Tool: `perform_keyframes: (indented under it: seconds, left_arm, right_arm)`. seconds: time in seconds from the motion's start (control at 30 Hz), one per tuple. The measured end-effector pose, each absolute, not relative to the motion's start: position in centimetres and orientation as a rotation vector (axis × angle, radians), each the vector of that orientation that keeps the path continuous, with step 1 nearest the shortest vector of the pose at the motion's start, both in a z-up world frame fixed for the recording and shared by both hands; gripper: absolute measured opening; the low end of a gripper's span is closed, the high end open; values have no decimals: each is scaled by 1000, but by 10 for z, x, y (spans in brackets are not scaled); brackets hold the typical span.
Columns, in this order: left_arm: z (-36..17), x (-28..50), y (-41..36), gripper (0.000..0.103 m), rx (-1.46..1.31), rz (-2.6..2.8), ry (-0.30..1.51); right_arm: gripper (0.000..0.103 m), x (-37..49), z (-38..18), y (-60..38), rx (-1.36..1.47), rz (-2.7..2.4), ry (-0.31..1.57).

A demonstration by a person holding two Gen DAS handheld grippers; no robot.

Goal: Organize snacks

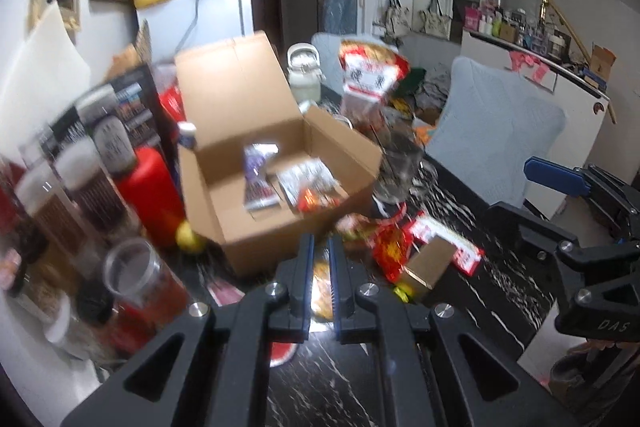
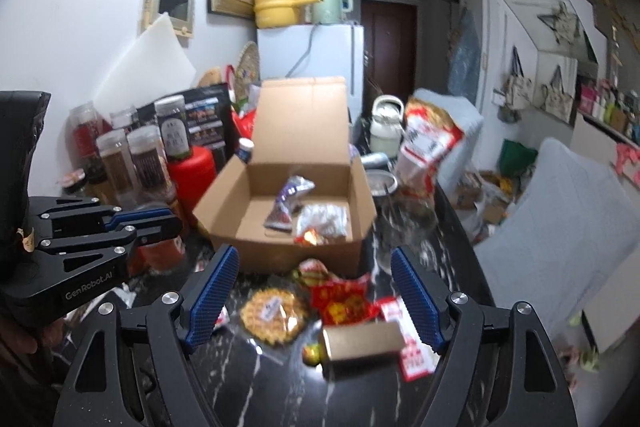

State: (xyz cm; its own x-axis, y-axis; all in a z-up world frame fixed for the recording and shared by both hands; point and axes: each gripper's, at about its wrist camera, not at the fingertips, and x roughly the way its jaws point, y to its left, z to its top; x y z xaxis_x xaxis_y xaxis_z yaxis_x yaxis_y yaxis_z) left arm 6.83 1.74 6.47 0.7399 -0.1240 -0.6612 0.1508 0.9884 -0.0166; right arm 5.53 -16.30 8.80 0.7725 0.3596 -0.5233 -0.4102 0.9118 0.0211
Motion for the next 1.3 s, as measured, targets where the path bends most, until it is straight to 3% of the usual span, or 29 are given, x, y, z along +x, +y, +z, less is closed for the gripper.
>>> perform_keyframes:
  seconds: [0.8,1.3]
  left_arm:
    - [-80,162,-5,7,6,-276,1189]
    - [-86,171,-19,8,111,-274,1142]
  right_arm:
    - [79,97,5,-194,11,358,762]
    - [79,123,-12,-207,95,353,809]
